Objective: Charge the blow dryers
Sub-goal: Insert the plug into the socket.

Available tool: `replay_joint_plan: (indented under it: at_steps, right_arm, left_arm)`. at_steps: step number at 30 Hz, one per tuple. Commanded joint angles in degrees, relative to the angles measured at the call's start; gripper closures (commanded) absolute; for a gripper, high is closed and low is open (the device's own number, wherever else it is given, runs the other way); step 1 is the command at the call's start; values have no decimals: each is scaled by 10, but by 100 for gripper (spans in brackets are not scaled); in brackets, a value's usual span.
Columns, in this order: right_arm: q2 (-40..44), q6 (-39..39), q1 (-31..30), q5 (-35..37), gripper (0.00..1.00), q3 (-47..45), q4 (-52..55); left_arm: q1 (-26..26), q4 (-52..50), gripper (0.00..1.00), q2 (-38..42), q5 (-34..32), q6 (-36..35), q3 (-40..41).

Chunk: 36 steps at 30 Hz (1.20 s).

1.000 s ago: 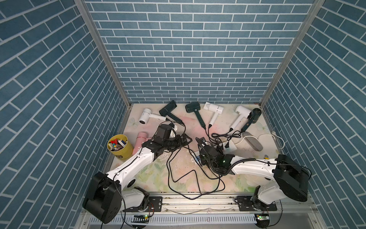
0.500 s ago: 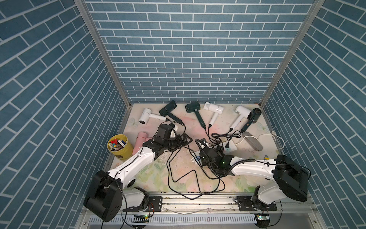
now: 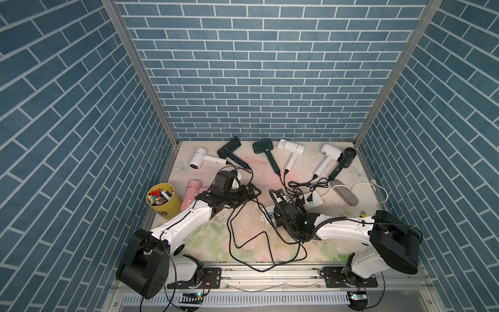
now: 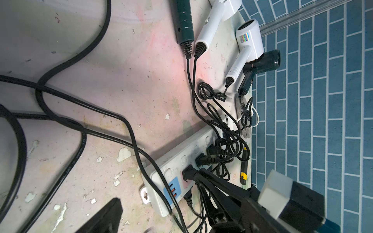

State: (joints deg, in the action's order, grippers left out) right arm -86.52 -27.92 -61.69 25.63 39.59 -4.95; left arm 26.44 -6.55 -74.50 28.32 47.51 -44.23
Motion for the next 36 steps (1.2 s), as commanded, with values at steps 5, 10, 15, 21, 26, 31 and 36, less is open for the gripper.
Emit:
replay_joint_plan:
  at_steps: [5, 10, 15, 21, 26, 31, 36]
  right_arm:
    - [-52, -55, 17, -73, 100, -37, 88]
    - [-50, -57, 17, -75, 100, -21, 113]
    - [-58, -56, 19, -73, 100, -2, 135]
    - [-73, -59, 22, -79, 100, 4, 135]
    - [-82, -70, 20, -99, 100, -16, 105]
    - [-31, -77, 16, -91, 100, -6, 154]
    - [72, -67, 20, -54, 76, 50, 263]
  left_arm:
    - [-4, 15, 3, -8, 5, -4, 4]
    - [-4, 10, 3, -2, -1, -7, 10]
    - [-8, 10, 3, -4, 2, -8, 12]
    - [-12, 11, 3, -4, 5, -8, 13]
    - [-12, 12, 3, -1, 7, -8, 16]
    - [-12, 4, 1, 3, 2, -15, 17]
    - [-14, -23, 0, 9, -12, -32, 3]
